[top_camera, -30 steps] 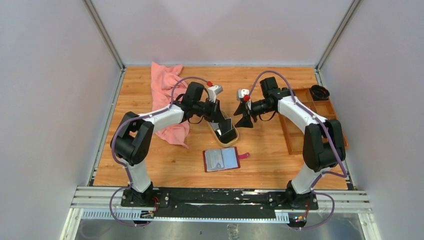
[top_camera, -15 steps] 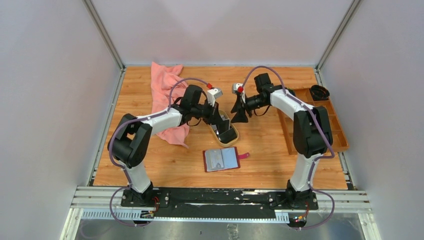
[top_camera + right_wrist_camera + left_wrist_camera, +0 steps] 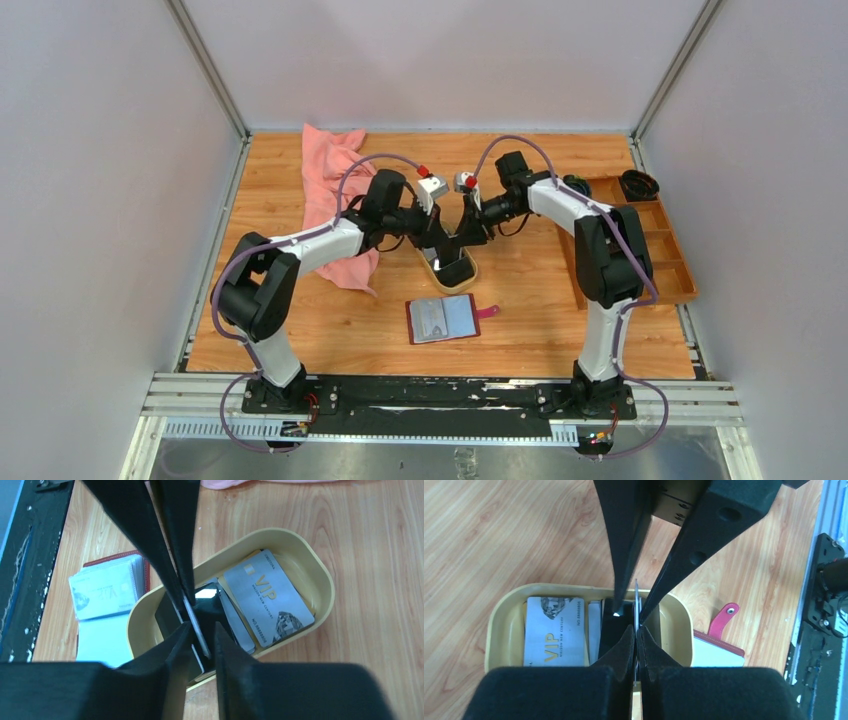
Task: Put the credit cards into the card holder
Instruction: Pick up the credit card from the storage box.
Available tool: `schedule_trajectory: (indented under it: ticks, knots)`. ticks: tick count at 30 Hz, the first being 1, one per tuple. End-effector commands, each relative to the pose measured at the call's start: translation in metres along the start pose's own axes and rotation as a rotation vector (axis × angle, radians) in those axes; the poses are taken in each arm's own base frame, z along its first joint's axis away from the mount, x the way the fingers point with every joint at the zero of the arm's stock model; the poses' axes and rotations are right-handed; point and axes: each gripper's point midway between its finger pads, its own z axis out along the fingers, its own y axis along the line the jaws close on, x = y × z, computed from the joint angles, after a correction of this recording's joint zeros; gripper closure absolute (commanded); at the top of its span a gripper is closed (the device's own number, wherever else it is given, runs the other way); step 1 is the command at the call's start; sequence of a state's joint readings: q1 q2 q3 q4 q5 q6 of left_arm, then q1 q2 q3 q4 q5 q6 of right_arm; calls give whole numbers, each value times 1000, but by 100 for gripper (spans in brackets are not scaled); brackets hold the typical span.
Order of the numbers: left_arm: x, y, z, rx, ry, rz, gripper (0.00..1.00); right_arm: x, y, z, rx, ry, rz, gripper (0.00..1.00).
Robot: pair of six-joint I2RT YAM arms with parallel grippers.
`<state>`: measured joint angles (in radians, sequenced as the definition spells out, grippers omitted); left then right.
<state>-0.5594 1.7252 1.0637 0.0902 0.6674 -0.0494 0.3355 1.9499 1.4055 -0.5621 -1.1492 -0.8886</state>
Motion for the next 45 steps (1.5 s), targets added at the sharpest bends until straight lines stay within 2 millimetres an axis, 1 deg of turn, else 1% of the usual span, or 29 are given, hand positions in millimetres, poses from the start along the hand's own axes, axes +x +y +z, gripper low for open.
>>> schedule_trajectory:
  ticks: [1,4,5,8,9,12,13,14,17,18,20,24,26,31,34,37,39,45]
  knots:
    - [-12,-8,-4,12,-39,66,100,-10,8,9,-74,-33,-9,80]
    - [-12,-7,-5,8,-41,71,100,-8,9,9,-90,-27,-26,96]
    - [-12,-7,-5,7,-41,73,100,-7,9,9,-92,-23,-33,99]
    - [-13,-7,-6,3,-43,79,95,-6,10,8,-97,-16,-66,100]
    - [-14,-7,-6,0,-46,84,92,-5,10,8,-98,-12,-74,100]
    - [-19,-4,-13,-44,-62,98,74,-3,12,5,-99,2,-106,100]
    - [-23,-3,-19,-64,-75,105,67,-2,11,4,-97,6,-110,100]
    - [-26,-2,-23,-82,-84,126,62,-2,11,2,-94,4,-117,100]
    - [-33,1,-40,-118,-113,163,49,-2,12,-1,-95,-9,-120,100]
    - [-32,0,-45,-119,-117,171,46,-3,12,-1,-97,-15,-123,100]
    - [-29,-1,-52,-112,-120,192,42,-4,14,-2,-103,-23,-127,100]
    - [-15,-6,-60,-36,-110,208,40,-6,16,-1,-114,-34,-125,100]
    - [-7,-7,-61,16,-101,188,39,-7,16,-1,-121,-34,-109,100]
    - [11,1,-47,63,-52,132,38,-7,16,0,-144,-35,-65,100]
    - [17,5,-39,88,-35,118,39,-7,16,0,-146,-32,-63,100]
    - [19,6,-32,120,-25,102,42,-7,15,0,-147,-33,-62,100]
    - [19,7,-29,134,-22,95,46,-7,15,0,-148,-32,-59,100]
    - [19,8,-24,150,-17,80,54,-5,15,1,-152,-32,-57,100]
